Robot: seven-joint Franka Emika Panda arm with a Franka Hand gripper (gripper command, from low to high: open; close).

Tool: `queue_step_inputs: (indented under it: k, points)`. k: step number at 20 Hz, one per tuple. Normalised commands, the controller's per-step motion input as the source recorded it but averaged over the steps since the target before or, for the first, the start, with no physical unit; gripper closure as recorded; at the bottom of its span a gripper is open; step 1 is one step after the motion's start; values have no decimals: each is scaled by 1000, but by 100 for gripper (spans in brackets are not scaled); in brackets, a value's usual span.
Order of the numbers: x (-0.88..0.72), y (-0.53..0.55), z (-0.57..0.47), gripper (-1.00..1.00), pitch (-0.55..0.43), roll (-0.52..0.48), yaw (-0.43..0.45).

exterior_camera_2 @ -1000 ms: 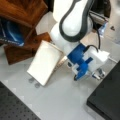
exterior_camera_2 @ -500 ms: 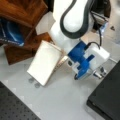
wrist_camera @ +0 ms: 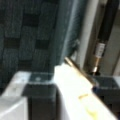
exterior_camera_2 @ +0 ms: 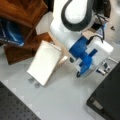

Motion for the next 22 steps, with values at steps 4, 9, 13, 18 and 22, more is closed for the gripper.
queue_step_inputs:
  k: [4,9,13,18,22]
  points:
    - [-25,158,353,100,78,-160,3]
    - [-14,216,390,100,89,-163,-37]
    - [39,244,308,100,73,-151,-70]
    - [-2,249,298,100,48,-154,-47]
    - [-62,241,296,100,49,-145,-23]
